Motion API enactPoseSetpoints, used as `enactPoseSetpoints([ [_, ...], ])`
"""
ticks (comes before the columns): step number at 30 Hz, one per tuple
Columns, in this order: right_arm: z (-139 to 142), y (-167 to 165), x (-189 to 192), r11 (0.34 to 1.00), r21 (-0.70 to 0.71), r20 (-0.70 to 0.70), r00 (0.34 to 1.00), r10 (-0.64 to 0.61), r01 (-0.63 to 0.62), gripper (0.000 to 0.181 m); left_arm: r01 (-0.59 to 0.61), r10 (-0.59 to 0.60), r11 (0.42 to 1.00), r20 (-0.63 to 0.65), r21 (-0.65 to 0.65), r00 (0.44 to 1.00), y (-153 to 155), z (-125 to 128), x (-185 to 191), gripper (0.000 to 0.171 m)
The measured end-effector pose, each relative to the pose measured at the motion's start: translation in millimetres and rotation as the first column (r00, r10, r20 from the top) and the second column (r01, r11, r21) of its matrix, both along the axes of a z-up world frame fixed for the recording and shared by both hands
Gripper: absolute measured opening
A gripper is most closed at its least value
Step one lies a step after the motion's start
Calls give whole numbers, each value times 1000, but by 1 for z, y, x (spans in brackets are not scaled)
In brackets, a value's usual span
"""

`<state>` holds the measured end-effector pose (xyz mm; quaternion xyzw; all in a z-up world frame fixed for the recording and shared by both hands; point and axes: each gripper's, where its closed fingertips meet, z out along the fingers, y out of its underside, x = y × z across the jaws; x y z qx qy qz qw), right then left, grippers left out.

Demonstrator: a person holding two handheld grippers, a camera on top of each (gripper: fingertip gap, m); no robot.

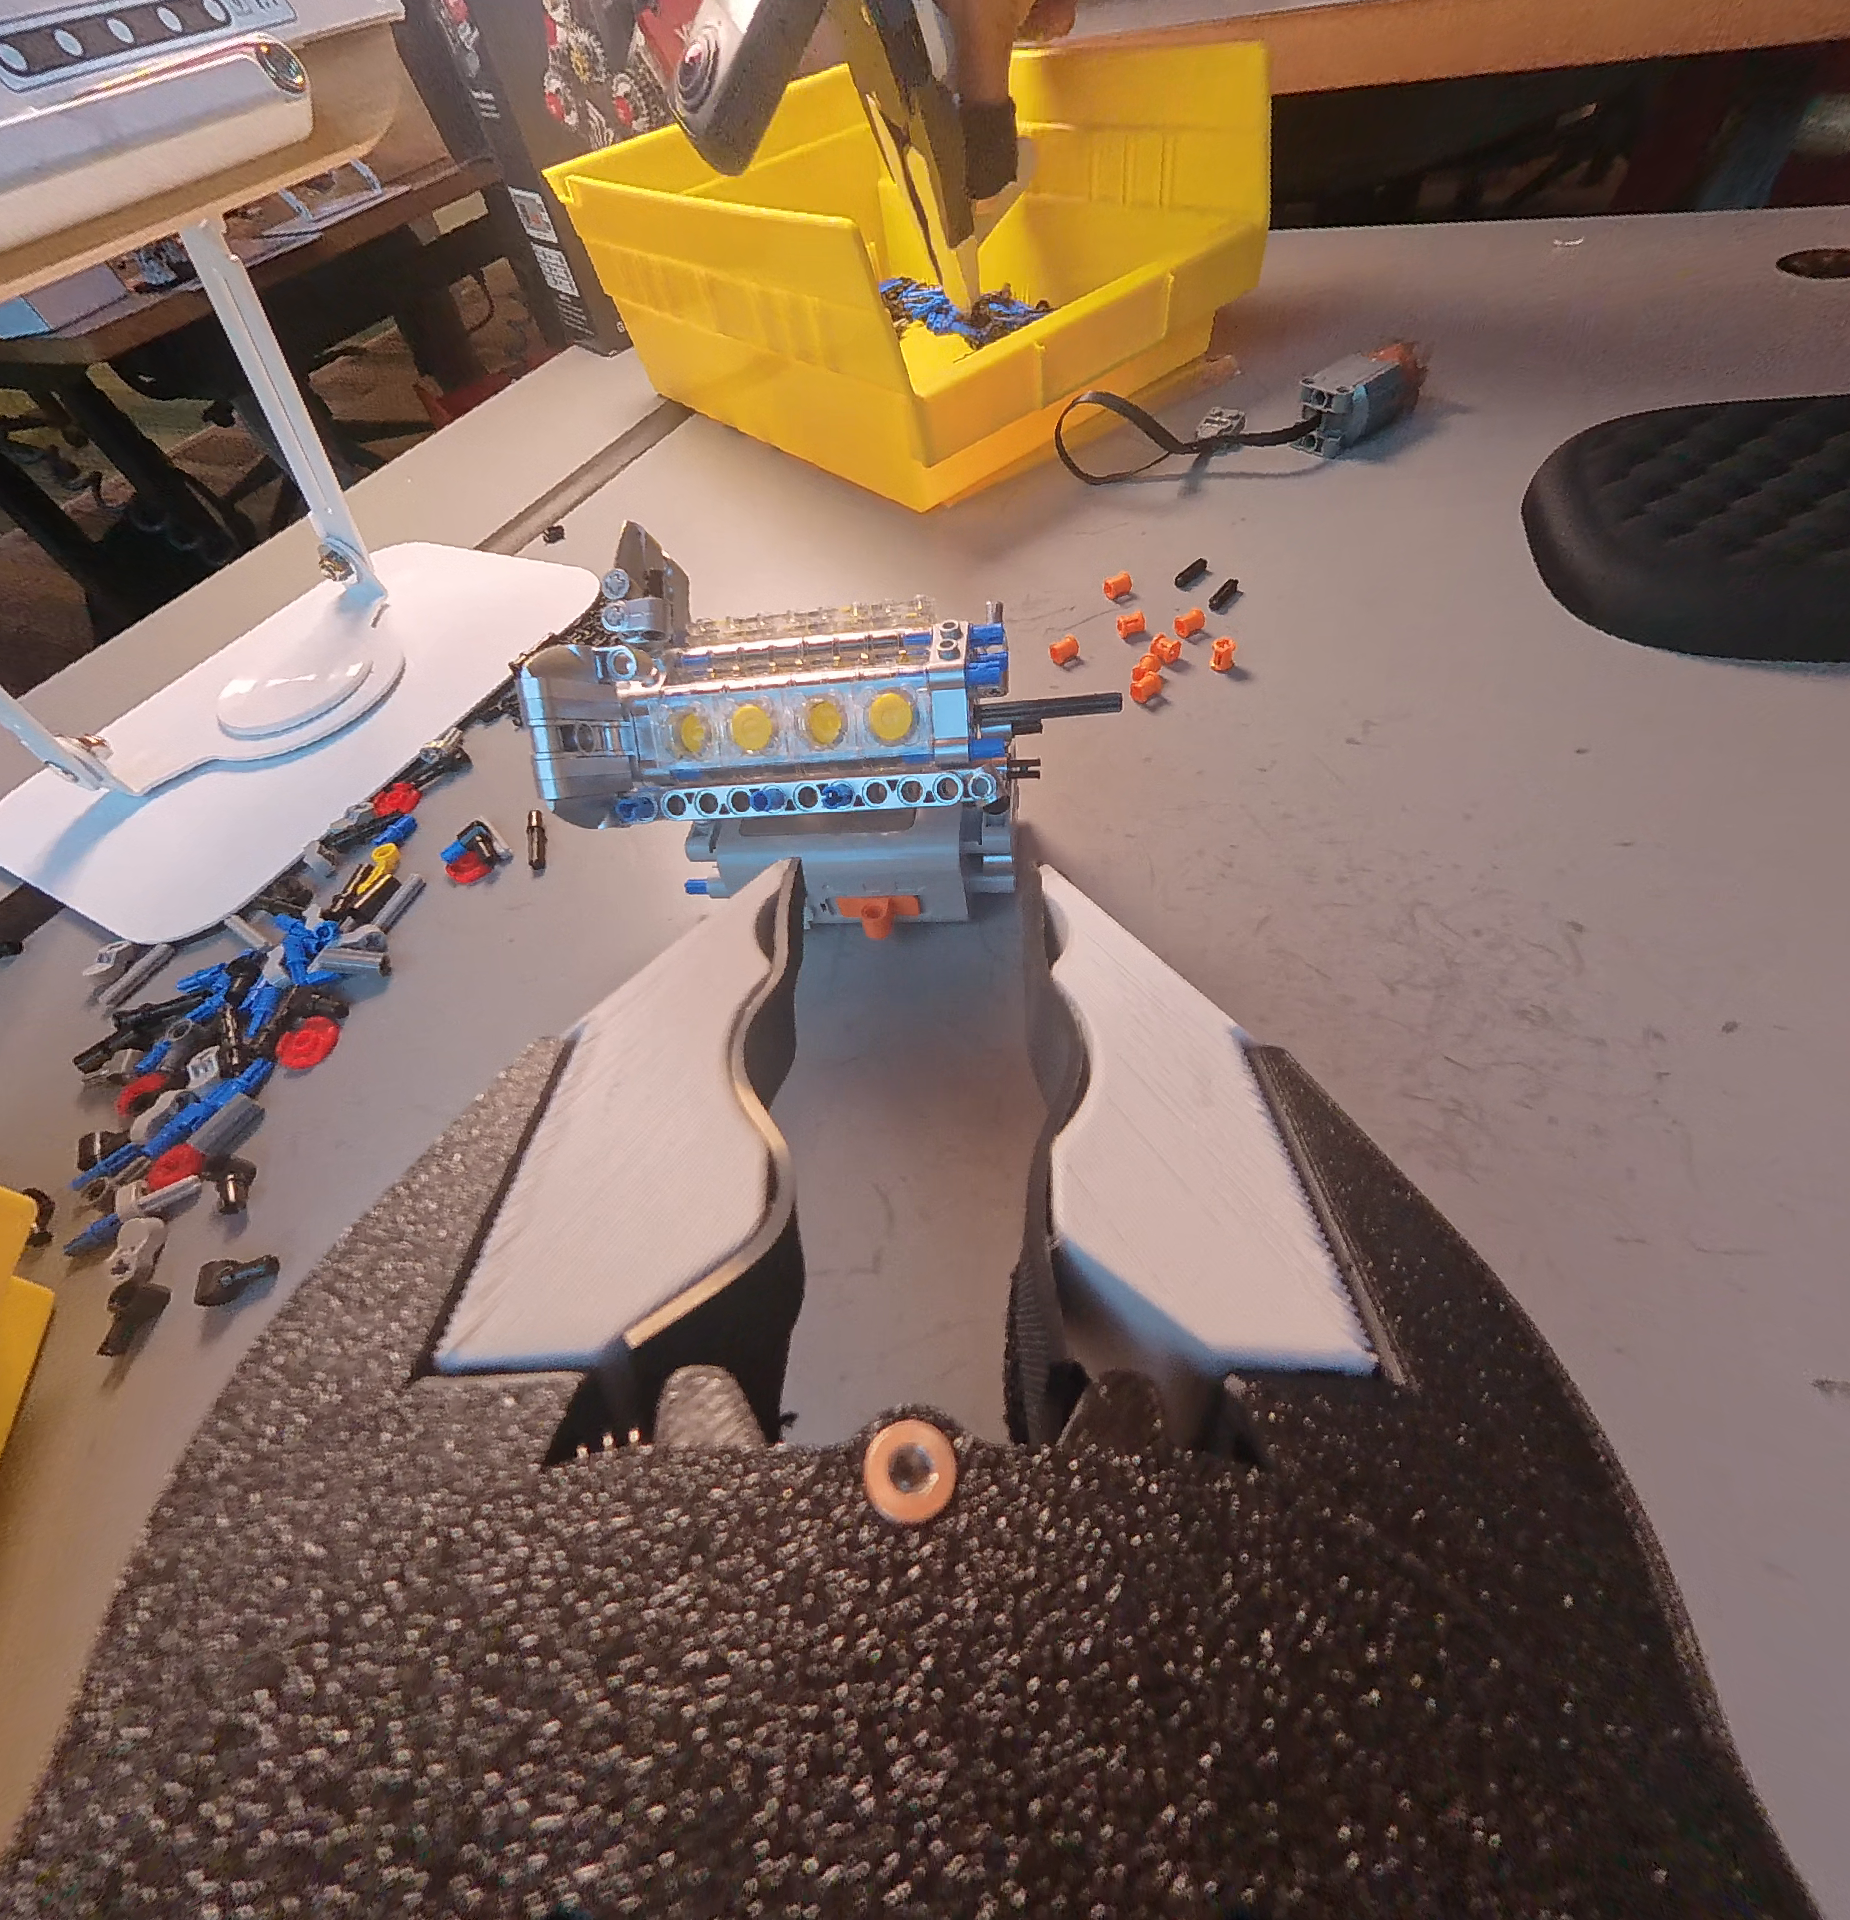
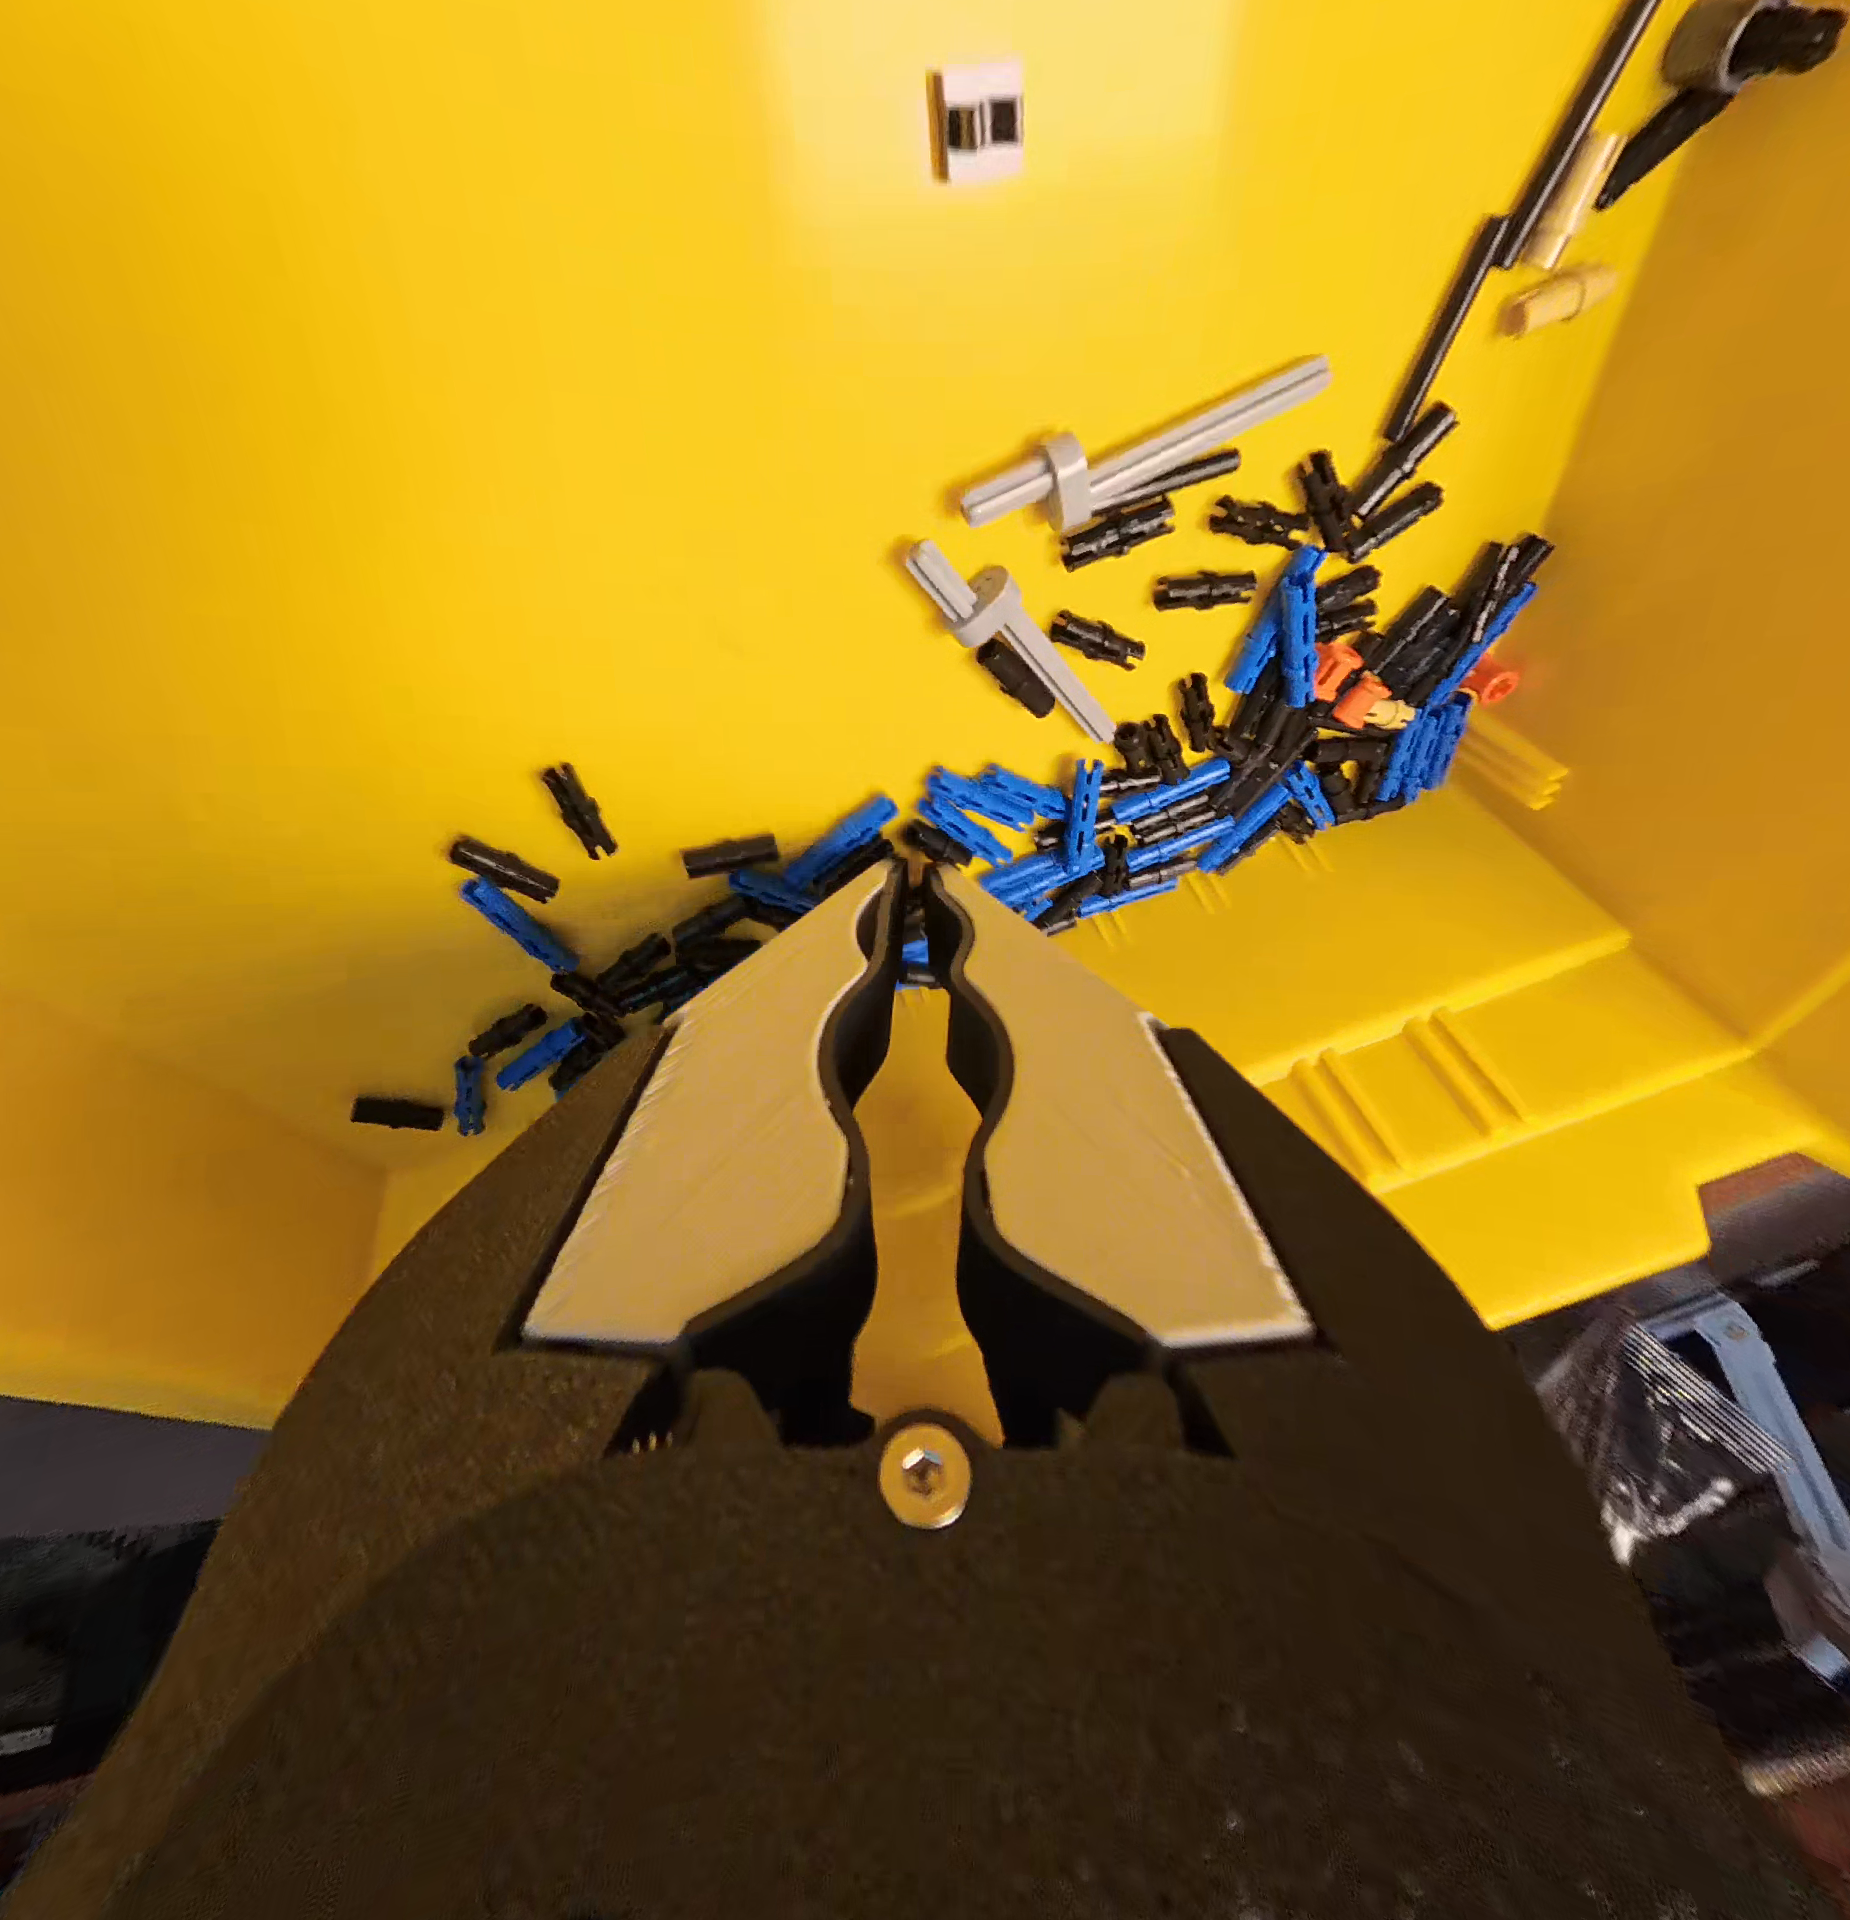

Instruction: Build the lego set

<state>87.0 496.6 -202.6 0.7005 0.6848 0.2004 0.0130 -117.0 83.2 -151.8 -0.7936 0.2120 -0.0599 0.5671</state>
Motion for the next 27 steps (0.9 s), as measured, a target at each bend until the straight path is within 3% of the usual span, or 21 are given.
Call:
enactPoseSetpoints([
  [6, 7, -8, -13, 999, -47, -94, 996, 5, -10, 3, -1, 1, 1000, 6, -2, 1000, 0, 0, 0, 40],
  [11, 16, -6, 15, 999, -35, 34, 999, 15, -14, 2, 3, -3, 1000, 8, -6, 1000, 0, 0, 0, 40],
  [20, 7, -12, 17, 997, -23, 100, 992, 78, -76, 2, 4, -4, 1000, -5, -3, 1000, 0, -1, 1, 40],
  [24, 7, -19, -13, 996, -72, -99, 994, 42, -50, 3, 4, -4, 1000, -4, -5, 1000, 0, -1, 1, 40],
  [27, 22, 0, -36, 1000, 3, -253, 967, 6, -6, 7, 4, -4, 1000, -1, -8, 1000, 0, -1, 1, 40],
])
